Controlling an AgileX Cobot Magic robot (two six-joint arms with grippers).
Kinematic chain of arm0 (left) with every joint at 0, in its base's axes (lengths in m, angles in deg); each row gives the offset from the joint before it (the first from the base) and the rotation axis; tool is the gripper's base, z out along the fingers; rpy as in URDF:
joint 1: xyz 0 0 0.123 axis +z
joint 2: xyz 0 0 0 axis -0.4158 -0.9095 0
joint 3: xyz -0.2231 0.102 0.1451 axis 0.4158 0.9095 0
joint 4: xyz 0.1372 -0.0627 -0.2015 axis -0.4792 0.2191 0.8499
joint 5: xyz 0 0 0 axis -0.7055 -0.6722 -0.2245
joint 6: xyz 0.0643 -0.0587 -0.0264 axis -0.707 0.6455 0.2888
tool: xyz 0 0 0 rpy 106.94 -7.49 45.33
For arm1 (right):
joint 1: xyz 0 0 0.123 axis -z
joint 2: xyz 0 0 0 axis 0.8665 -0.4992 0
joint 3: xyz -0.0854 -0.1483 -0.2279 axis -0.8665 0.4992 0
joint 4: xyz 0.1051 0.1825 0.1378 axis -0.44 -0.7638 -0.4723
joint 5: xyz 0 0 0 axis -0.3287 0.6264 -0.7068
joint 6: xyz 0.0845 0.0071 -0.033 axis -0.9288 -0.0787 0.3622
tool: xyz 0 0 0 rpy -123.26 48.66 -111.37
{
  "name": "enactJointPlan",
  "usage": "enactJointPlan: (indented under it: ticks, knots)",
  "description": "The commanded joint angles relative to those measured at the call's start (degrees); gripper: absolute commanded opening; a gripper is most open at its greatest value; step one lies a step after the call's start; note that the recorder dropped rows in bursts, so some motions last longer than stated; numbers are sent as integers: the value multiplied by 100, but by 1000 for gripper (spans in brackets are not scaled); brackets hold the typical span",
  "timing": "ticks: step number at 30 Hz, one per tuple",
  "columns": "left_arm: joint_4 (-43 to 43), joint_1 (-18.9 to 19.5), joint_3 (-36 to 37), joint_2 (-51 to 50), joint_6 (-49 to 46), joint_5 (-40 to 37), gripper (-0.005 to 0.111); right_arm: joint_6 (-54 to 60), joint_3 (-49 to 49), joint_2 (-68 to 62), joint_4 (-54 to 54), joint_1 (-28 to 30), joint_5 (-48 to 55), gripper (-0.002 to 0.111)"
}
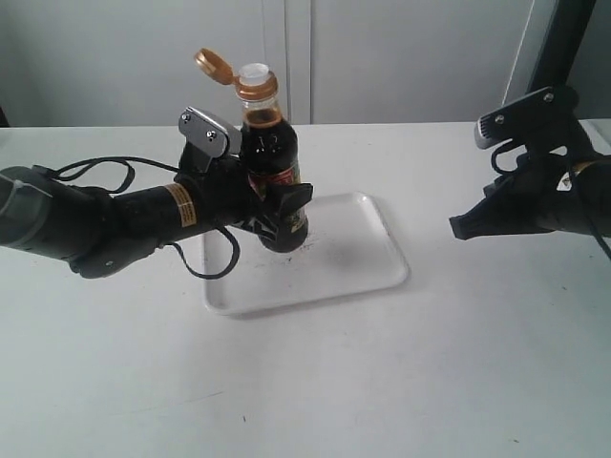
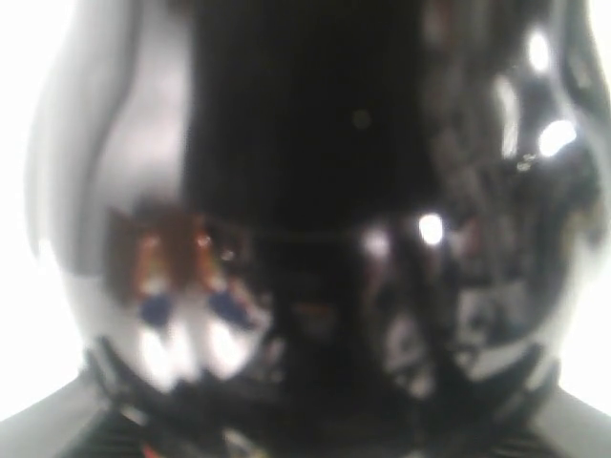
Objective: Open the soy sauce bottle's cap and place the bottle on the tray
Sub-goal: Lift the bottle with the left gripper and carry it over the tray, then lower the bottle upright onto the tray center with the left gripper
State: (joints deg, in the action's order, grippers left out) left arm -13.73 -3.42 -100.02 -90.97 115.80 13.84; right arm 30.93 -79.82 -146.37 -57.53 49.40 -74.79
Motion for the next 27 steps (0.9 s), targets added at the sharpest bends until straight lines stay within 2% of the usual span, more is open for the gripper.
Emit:
enactJointPlan:
  ticks: [1, 6, 16, 23, 27]
  knots:
    - [124, -215, -346, -60, 67, 485, 0, -15, 24, -27, 5, 40, -138, 0]
    - [226, -343, -523, -184, -35, 306, 0, -15, 24, -27, 5, 40, -138, 0]
    - [519, -340, -569, -184, -333, -89, 0, -15, 24, -27, 5, 40, -138, 0]
    - [713, -340, -569, -198, -453, -103, 0, -15, 24, -27, 5, 40, -138, 0]
    - [983, -340, -569, -365, -453, 176, 0, -15, 24, -27, 5, 40, -97, 0]
